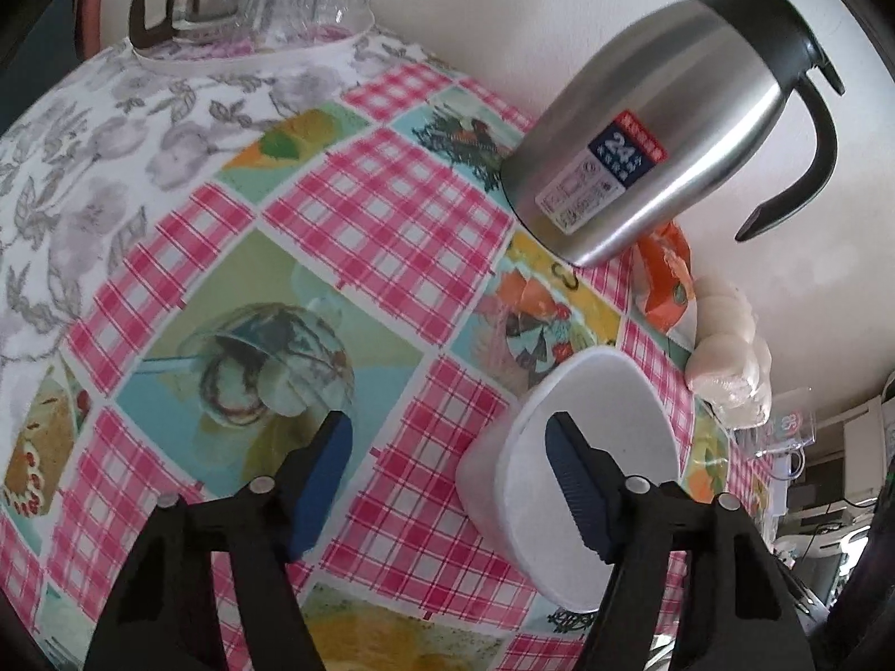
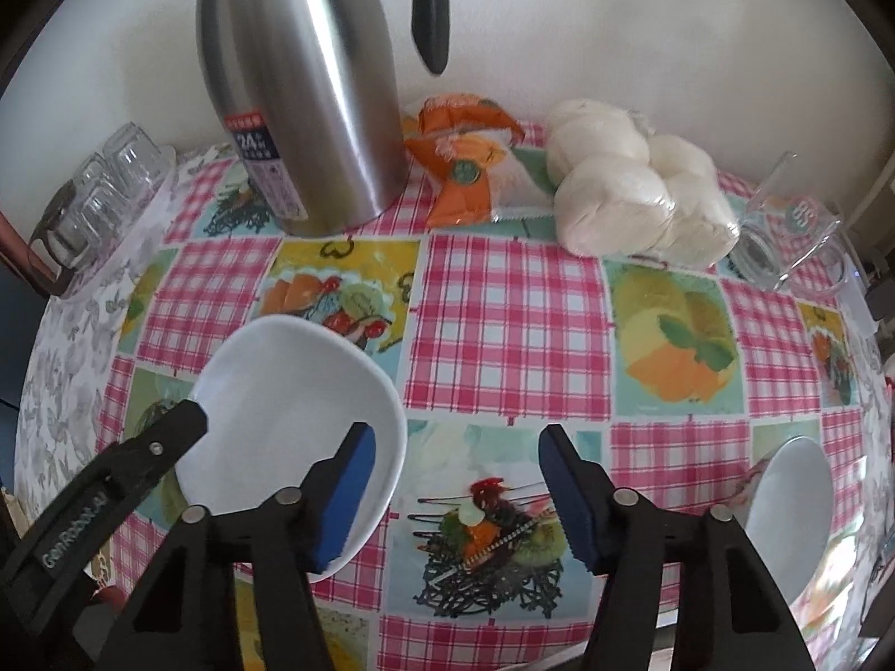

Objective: Organize plates and bowls
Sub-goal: 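Close the right tool on the white square bowl rim and lift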

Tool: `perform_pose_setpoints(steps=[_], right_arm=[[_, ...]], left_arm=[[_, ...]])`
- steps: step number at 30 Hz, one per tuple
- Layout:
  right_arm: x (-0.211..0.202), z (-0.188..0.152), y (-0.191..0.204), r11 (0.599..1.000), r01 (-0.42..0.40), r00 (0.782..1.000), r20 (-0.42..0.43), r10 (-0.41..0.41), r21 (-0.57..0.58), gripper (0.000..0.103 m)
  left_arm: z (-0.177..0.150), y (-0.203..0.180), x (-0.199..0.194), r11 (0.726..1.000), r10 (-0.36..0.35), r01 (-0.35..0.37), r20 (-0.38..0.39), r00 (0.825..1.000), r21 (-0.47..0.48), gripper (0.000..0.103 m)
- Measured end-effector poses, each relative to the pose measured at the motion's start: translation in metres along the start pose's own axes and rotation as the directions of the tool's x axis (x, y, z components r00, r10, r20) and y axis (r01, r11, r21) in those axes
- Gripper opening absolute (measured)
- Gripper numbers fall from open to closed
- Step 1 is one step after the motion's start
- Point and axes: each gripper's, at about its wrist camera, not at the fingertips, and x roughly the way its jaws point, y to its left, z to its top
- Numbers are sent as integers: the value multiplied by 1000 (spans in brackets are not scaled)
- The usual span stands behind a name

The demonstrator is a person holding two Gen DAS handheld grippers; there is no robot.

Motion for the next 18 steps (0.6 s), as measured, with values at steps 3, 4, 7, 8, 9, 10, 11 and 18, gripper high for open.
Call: perform_pose_setpoints(steps=[3, 4, 7, 8, 9, 10, 11, 18], right_arm=[[8, -3, 3, 1000, 6, 1000, -25, -6, 3, 52], [11, -3, 3, 1000, 2, 1000, -30, -1, 6, 50], [15, -4, 7, 1000, -9, 999, -39, 9, -1, 44], [16, -4, 8, 1000, -8, 999, -41, 7, -7, 43], [18, -5, 10, 1000, -6, 999, -44, 6, -12, 41], [18, -5, 12, 1000, -7, 999, -46, 6, -14, 39], [20, -5, 12, 1000, -8, 999, -49, 7, -12, 38], [29, -6, 14, 1000, -7, 998, -68, 7, 5, 38]], left_arm=[[-2, 0, 9, 1000, 11, -11, -35, 999, 1, 58], [-3, 0, 10, 1000, 14, -14, -43, 999, 4, 56], [-5, 0, 20, 1000, 25, -24, -76, 997, 6, 52], [-6, 0, 22, 1000, 25, -25, -84, 996, 6, 49], [-6, 0, 24, 1000, 22, -21, -91, 996, 5, 47], [-7, 0, 26, 1000, 13, -12, -95, 995, 4, 44], [-7, -1, 27, 1000, 9, -9, -96, 995, 7, 42], [-7, -5, 27, 1000, 7, -7, -86, 996, 7, 35]])
